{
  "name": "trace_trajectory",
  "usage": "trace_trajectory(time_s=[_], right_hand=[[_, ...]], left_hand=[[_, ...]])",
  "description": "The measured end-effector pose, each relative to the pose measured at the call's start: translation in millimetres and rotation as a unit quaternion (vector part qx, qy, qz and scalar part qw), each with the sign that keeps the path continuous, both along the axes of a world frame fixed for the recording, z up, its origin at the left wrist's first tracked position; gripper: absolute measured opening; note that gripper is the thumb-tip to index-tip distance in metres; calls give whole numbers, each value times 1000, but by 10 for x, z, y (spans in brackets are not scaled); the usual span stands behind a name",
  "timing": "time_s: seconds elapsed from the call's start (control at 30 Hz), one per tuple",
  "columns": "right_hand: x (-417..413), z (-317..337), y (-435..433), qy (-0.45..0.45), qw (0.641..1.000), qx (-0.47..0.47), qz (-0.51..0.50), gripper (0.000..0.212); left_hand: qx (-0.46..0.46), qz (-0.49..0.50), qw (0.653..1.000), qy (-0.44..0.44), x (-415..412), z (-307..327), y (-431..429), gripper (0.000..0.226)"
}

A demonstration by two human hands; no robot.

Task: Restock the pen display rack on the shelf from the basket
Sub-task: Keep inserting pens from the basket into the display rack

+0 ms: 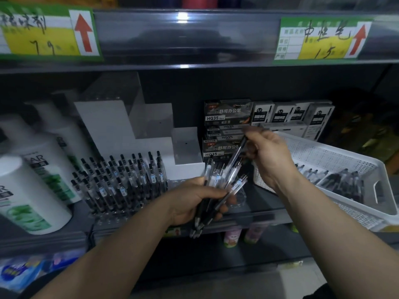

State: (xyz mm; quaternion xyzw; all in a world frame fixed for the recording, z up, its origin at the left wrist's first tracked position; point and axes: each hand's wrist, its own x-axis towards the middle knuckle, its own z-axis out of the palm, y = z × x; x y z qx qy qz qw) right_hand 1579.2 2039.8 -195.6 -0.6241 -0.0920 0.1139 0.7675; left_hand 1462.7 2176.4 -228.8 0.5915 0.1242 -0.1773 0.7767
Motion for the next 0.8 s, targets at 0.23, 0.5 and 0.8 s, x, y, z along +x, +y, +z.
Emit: trace_trajectory(time_s=[0.23,0.5,0.8], right_hand=[[43,5,-103,-65,996,24,-59,11],[-291,-184,-79,-120,967,-179,134,24],[-213,-224,-132,-149,916,-299,223,14]], left_hand=[[-2,82,996,-16,60,-77,134,23],[-84,206,974,-48,195,21,50,12],[-75,184,978,-65,225,36,-19,28]])
